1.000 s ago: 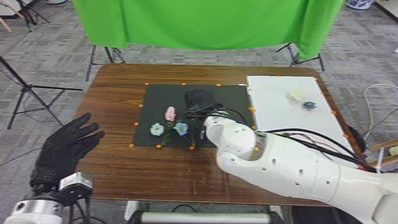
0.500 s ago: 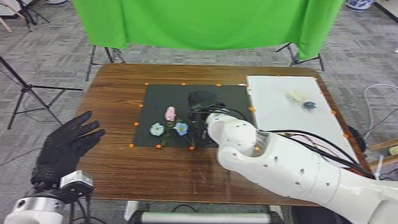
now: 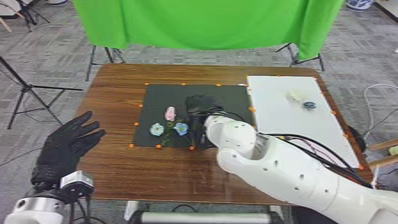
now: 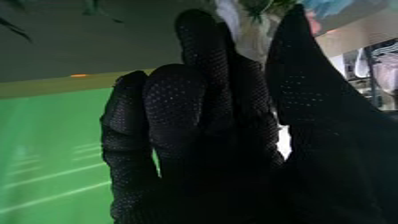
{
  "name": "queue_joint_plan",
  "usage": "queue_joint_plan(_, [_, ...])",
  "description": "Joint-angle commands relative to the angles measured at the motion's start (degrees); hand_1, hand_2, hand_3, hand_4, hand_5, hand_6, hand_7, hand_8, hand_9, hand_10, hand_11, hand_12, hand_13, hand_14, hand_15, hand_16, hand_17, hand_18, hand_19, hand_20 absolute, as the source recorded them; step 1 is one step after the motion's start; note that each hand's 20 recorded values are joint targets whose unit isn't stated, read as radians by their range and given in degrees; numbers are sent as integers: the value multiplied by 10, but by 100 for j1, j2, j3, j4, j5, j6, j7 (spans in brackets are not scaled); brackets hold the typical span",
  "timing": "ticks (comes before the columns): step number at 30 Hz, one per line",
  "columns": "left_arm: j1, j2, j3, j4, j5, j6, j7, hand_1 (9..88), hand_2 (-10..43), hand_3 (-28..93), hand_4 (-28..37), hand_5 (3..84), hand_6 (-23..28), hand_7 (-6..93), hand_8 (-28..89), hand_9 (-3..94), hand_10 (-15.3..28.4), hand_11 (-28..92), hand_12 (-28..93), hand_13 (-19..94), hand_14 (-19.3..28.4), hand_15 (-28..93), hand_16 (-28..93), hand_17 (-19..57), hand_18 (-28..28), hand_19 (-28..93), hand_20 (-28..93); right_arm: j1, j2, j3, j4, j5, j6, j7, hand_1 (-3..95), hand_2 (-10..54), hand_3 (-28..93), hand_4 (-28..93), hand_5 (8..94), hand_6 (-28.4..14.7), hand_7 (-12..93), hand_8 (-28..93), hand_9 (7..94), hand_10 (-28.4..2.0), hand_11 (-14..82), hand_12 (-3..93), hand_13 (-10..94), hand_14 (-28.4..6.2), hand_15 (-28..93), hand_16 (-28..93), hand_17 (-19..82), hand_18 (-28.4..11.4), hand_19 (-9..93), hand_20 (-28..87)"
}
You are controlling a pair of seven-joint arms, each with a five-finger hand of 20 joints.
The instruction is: Arrange flowers
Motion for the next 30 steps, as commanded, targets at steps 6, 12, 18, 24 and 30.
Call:
queue_joint_plan(6, [171,-15,15,-6,32,-1,-56,245,50,833,-196,377,105,148,-103,342,196,256,85,257,266,484,-100,-92,239,594,-67,-247,-150,430,-212,-275,-480,-175,340,-95,926,-281,655,-6,215,-154,705,-135,360,173,625,-103,855,134,236,-224,903,291])
queue_joint_plan(12, [151,-13,37,-19,34,18,-48,245,50,833,-195,377,105,148,-103,342,196,255,85,257,266,484,-100,-92,239,593,-67,-261,-154,481,-205,-231,-617,-94,328,-91,925,-279,646,-11,213,-153,685,-140,365,164,614,-110,858,130,229,-227,898,296])
queue_joint_plan(18, [180,-65,35,-38,46,15,-100,246,51,832,-195,377,105,148,-103,343,196,255,85,257,266,484,-100,-92,239,594,-67,-245,-104,469,-199,-158,-545,14,318,-87,926,-278,633,-16,209,-152,664,-148,359,158,603,-117,860,126,221,-228,891,300])
queue_joint_plan(24, [133,-58,74,-28,43,29,-85,246,51,832,-195,377,105,148,-103,343,196,255,85,257,266,484,-100,-93,239,594,-67,-79,-127,370,-76,18,-409,174,318,-81,922,-277,625,-19,209,-152,651,-155,350,154,598,-119,863,120,220,-230,887,306])
queue_joint_plan(30, [145,-46,99,-37,42,44,-53,245,51,833,-195,377,105,148,-103,343,196,255,85,257,266,484,-100,-92,239,594,-67,11,-152,191,-25,152,12,261,378,-94,913,-281,646,-19,262,-138,652,-142,365,153,604,-107,865,109,232,-223,887,306])
